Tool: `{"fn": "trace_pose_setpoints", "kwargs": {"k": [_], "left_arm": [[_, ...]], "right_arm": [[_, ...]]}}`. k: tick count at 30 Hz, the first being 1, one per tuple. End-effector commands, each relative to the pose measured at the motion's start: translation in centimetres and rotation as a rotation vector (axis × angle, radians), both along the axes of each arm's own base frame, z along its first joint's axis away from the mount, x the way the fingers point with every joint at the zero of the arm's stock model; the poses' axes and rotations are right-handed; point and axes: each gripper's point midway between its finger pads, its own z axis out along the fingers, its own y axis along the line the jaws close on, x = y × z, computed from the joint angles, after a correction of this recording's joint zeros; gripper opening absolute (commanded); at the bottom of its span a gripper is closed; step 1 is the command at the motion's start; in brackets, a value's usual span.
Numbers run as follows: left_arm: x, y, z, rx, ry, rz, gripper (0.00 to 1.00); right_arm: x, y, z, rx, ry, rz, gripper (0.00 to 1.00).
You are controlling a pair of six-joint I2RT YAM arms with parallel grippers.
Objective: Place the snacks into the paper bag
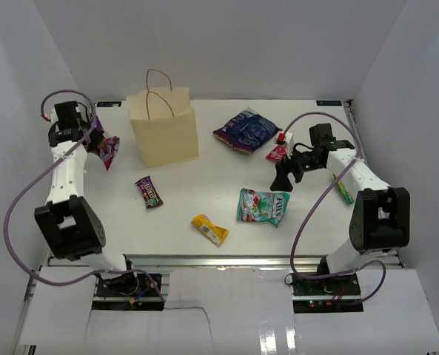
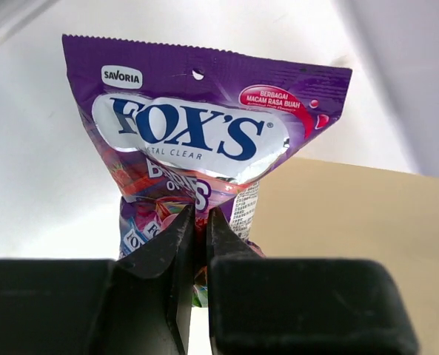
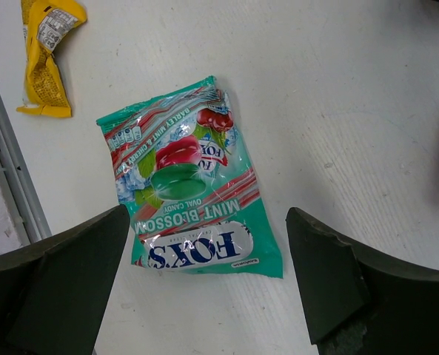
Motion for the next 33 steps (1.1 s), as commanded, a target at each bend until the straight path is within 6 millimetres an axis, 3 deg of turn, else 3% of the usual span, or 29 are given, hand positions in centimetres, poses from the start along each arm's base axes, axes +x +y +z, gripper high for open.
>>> {"fn": "trace_pose_setpoints", "kwargs": {"k": [1, 4, 6, 7, 10, 12, 13, 14, 16, 17, 21, 23, 26, 30, 33], "left_arm": [[1.3, -1.0, 10.3, 0.091, -0.371, -0.09, 0.0], [1.3, -2.2, 13.7, 0.093, -0.485, -0.151, 0.0], [1.1, -3.4, 16.5, 0.079, -0.572, -0.2, 0.0], [1.2, -4.4, 19.0, 0.057, -0.647, -0.237, 0.0], [1.8, -6.5, 22.6, 0.017, -0.752, -0.298, 0.0], [2.6, -9.6, 26.2, -0.001, -0.841, -0.346, 0.0], [2.9, -9.5, 26.0, -0.002, -0.837, -0.346, 0.0], [3.2, -10.7, 27.7, 0.009, -0.874, -0.352, 0.0], [4.3, -11.4, 28.4, 0.02, -0.887, -0.348, 0.0], [4.5, -12.4, 29.8, 0.029, -0.916, -0.358, 0.0], [6.1, -14.2, 30.9, 0.025, -0.954, -0.329, 0.0], [6.7, -16.6, 30.4, -0.001, -0.946, -0.348, 0.0], [6.6, -18.5, 29.7, -0.015, -0.939, -0.329, 0.0], [6.4, -18.5, 27.4, -0.006, -0.926, -0.266, 0.0], [6.3, -18.5, 27.4, -0.012, -0.939, -0.255, 0.0]], "right_arm": [[0.8, 0.4, 2.4, 0.037, -0.054, 0.01, 0.92], [0.9, 0.4, 2.6, 0.039, -0.06, 0.01, 0.92], [1.0, 0.4, 2.6, 0.041, -0.06, 0.01, 0.92], [1.0, 0.4, 2.7, 0.041, -0.06, 0.01, 0.92], [1.0, 0.5, 2.7, 0.043, -0.059, 0.009, 0.92], [0.9, 0.6, 2.8, 0.049, -0.053, 0.009, 0.92], [0.9, 0.6, 2.7, 0.048, -0.049, 0.009, 0.92], [0.9, 0.6, 2.8, 0.05, -0.05, 0.009, 0.92], [0.7, 0.6, 2.8, 0.052, -0.044, 0.011, 0.92], [0.7, 0.6, 2.8, 0.052, -0.045, 0.011, 0.92], [0.3, 0.5, 2.7, 0.049, -0.04, 0.009, 0.92], [0.2, 0.5, 2.7, 0.046, -0.039, 0.007, 0.92], [0.0, 0.3, 2.6, 0.039, -0.044, 0.005, 0.92], [-0.3, 0.2, 2.3, 0.034, -0.038, 0.003, 0.92], [-0.4, 0.2, 2.2, 0.032, -0.034, 0.005, 0.92]]}}
